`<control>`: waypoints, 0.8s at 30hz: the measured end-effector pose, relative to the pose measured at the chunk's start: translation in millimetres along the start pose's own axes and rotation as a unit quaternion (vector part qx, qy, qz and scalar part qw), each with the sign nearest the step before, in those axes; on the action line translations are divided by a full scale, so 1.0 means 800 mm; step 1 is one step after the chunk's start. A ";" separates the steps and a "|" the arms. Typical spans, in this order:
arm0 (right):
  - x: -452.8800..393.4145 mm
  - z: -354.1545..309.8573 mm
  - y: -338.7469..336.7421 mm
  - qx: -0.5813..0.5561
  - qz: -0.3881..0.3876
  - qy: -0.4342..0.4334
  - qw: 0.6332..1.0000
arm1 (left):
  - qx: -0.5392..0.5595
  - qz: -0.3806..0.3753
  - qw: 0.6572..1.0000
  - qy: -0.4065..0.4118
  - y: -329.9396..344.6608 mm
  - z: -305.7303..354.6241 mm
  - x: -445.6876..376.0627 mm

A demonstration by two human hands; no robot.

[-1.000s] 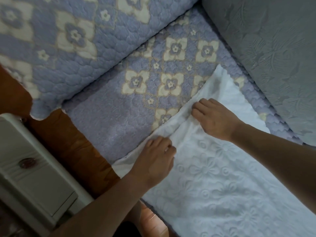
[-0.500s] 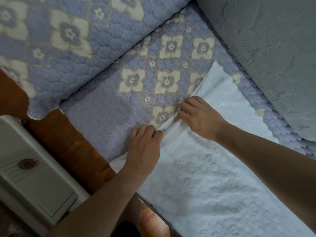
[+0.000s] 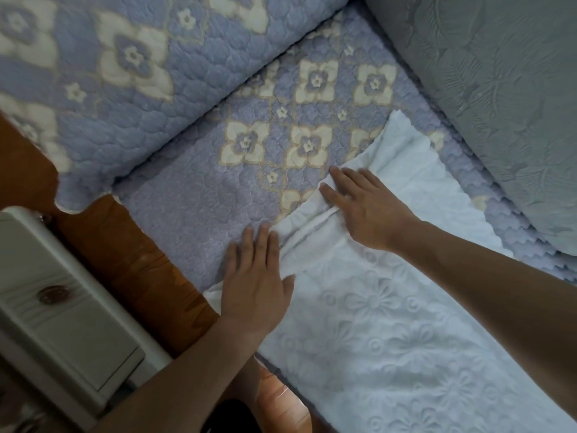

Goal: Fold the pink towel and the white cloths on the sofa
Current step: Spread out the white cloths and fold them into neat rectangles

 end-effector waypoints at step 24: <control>-0.037 0.005 -0.046 0.010 0.196 -0.033 0.980 | 0.005 0.153 0.987 0.048 -0.037 0.019 -0.041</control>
Point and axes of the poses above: each hand's wrist, its own x-axis away from the middle knuckle, its own y-axis out of the palm, z = x × y, the point moved 7 cm from there along -x, towards the middle knuckle, and after that the axes turned 1 degree about y, right-handed, at the moved point
